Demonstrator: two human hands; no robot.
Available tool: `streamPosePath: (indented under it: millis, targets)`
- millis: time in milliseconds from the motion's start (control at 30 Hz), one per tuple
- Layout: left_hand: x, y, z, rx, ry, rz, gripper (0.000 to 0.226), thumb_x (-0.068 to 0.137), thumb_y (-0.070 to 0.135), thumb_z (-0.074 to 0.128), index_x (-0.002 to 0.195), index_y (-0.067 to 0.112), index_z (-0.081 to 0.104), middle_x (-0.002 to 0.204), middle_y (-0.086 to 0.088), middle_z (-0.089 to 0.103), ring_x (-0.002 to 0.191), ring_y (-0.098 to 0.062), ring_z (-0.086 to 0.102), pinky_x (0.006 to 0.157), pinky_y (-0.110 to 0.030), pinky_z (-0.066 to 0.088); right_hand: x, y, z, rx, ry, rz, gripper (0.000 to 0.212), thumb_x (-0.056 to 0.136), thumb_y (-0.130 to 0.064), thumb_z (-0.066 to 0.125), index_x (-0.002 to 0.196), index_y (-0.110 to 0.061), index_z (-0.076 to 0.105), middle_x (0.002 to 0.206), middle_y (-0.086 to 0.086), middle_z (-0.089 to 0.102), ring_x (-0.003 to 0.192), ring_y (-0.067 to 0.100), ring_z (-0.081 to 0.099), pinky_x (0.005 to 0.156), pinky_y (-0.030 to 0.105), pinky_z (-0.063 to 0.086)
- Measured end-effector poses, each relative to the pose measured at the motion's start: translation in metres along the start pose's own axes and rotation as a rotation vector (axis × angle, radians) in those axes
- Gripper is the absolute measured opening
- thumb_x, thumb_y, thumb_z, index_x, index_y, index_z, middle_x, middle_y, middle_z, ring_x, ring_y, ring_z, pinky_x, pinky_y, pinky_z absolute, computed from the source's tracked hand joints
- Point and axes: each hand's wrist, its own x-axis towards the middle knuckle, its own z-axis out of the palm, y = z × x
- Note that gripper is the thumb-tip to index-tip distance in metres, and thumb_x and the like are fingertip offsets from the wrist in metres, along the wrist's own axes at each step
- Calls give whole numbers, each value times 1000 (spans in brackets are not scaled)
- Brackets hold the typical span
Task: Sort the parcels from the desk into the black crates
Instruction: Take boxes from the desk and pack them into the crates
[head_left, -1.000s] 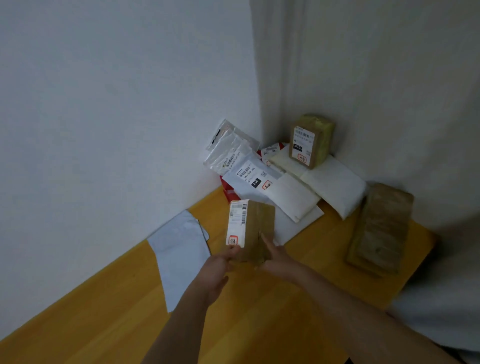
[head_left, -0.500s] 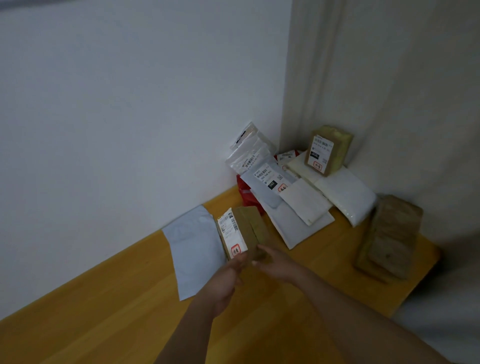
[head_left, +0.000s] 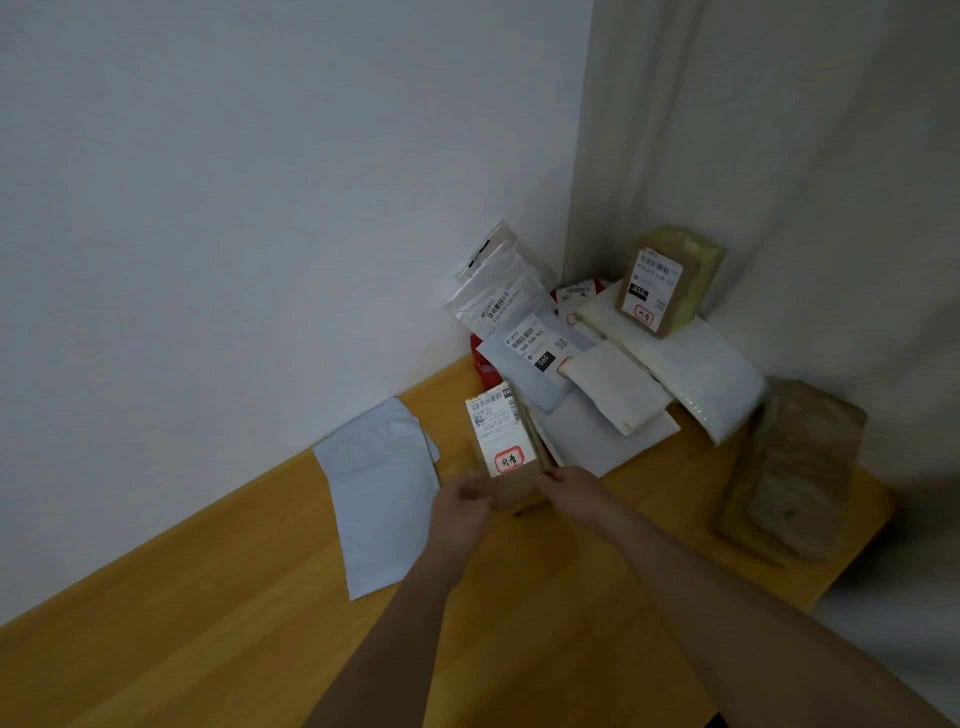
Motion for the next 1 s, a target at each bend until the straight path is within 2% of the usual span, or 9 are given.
streamPosePath:
  millis: [133, 200, 267, 367, 467, 600, 767, 900, 1000]
  targets:
    - [12, -4, 4, -34, -56, -87, 56, 97, 26, 60, 147, 15, 40, 144, -6, 49, 127, -23, 49, 98, -33, 44, 11, 14, -5, 57, 52, 30, 31, 106, -29, 37, 104, -9, 60, 81, 3, 55, 64, 11, 47, 54, 24, 34]
    - [13, -2, 8, -75, -124, -112, 58, 99, 28, 57, 151, 17, 34, 149, -4, 44, 136, -26, 43, 107, -40, 39, 16, 19, -7, 94, 54, 5, 31, 106, -29, 37, 123, -14, 59, 99, 3, 61, 75, 11, 53, 60, 23, 40]
    - [14, -1, 13, -99, -165, -133, 56, 100, 28, 54, 151, 21, 33, 149, 0, 44, 138, -24, 40, 111, -43, 35, 20, 19, -9, 122, 28, -21, 41, 106, -26, 37, 146, -20, 44, 127, 3, 57, 94, 12, 53, 73, 22, 45]
    - [12, 4, 22, -141, -226, -136, 50, 102, 28, 50, 150, 27, 35, 142, 5, 47, 130, -18, 43, 104, -40, 37, 25, 13, -10, 190, -17, -29, 48, 105, -17, 35, 152, -25, 35, 143, 2, 50, 109, 13, 51, 85, 25, 44]
    - [8, 6, 23, -167, -227, -157, 47, 103, 29, 49, 148, 30, 37, 138, 6, 47, 120, -13, 42, 94, -37, 38, 27, 9, -9, 231, -28, -6, 52, 100, -9, 38, 150, -23, 38, 142, 3, 53, 112, 14, 52, 90, 26, 47]
    - [-3, 4, 6, -183, -166, -134, 47, 102, 31, 49, 148, 30, 38, 137, 5, 47, 128, -19, 42, 95, -38, 39, 17, 2, -3, 209, -72, -30, 51, 98, -6, 45, 146, -22, 42, 139, 2, 54, 101, 11, 58, 77, 23, 51]
    - [-25, 4, -33, -217, -24, -54, 25, 103, 29, 49, 127, 29, 53, 125, 6, 56, 110, -14, 53, 85, -35, 47, -5, -28, 18, 243, -58, -120, 37, 100, -30, 54, 136, -25, 46, 134, -2, 54, 117, 18, 55, 88, 31, 49]
    - [-47, -3, -74, -292, 100, -3, 17, 101, 31, 51, 116, 23, 56, 127, -2, 59, 110, -20, 58, 96, -43, 49, -29, -63, 42, 280, -79, -256, 27, 98, -37, 58, 120, -24, 48, 131, -5, 54, 114, 14, 54, 82, 27, 47]
    - [-72, -5, -103, -368, 139, 51, 20, 100, 34, 54, 117, 25, 53, 127, -3, 57, 116, -21, 54, 98, -44, 44, -51, -88, 61, 301, -127, -357, 23, 98, -35, 58, 114, -25, 46, 132, -5, 55, 116, 14, 55, 91, 34, 50]
